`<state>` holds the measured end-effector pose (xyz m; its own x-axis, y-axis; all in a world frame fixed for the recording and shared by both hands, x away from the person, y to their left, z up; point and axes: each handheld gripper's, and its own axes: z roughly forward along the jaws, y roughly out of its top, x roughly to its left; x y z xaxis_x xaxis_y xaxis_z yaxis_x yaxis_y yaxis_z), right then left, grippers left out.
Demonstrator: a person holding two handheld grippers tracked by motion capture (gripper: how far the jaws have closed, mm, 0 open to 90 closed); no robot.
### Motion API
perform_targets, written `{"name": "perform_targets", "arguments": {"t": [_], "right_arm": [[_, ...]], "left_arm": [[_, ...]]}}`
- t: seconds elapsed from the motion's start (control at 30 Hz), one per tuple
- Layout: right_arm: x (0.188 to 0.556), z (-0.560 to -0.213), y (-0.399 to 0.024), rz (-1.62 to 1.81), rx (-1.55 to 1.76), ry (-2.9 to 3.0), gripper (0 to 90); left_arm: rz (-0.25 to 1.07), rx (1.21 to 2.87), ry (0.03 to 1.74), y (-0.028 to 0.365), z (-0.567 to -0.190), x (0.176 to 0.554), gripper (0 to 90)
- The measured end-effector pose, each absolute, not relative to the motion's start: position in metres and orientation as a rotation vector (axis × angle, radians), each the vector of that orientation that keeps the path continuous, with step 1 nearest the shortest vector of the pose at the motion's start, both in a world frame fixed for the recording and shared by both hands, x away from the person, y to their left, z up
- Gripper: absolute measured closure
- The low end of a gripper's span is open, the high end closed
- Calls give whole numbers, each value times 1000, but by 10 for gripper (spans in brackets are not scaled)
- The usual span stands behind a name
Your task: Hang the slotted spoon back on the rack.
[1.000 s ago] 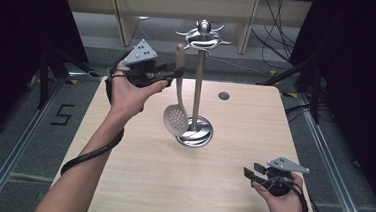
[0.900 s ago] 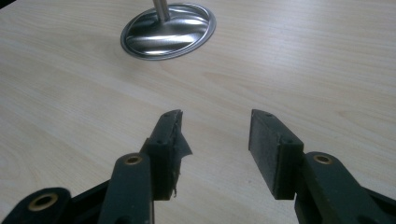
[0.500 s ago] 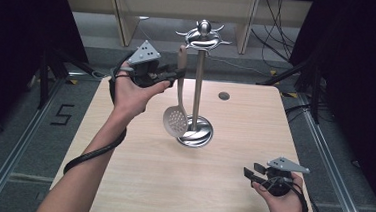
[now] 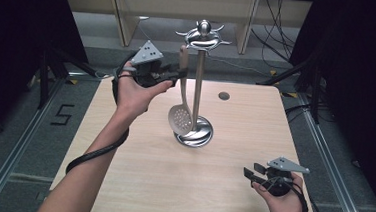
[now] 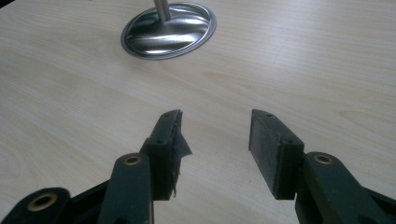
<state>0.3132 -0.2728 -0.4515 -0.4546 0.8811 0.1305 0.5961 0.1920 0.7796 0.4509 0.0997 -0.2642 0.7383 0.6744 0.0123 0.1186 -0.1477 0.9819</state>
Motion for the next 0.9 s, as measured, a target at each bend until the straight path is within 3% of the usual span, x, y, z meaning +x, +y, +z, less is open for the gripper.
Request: {"name": "perform_targets", "arguments": {"t": [0.37, 0.9], "right_arm": [[313, -451, -272, 1139, 1393, 2127, 541], [313, -452, -273, 1139, 1395, 2121, 536]], "left_arm": [[600, 1646, 621, 122, -266, 429, 487], [623, 1693, 680, 168, -309, 390, 426]]}}
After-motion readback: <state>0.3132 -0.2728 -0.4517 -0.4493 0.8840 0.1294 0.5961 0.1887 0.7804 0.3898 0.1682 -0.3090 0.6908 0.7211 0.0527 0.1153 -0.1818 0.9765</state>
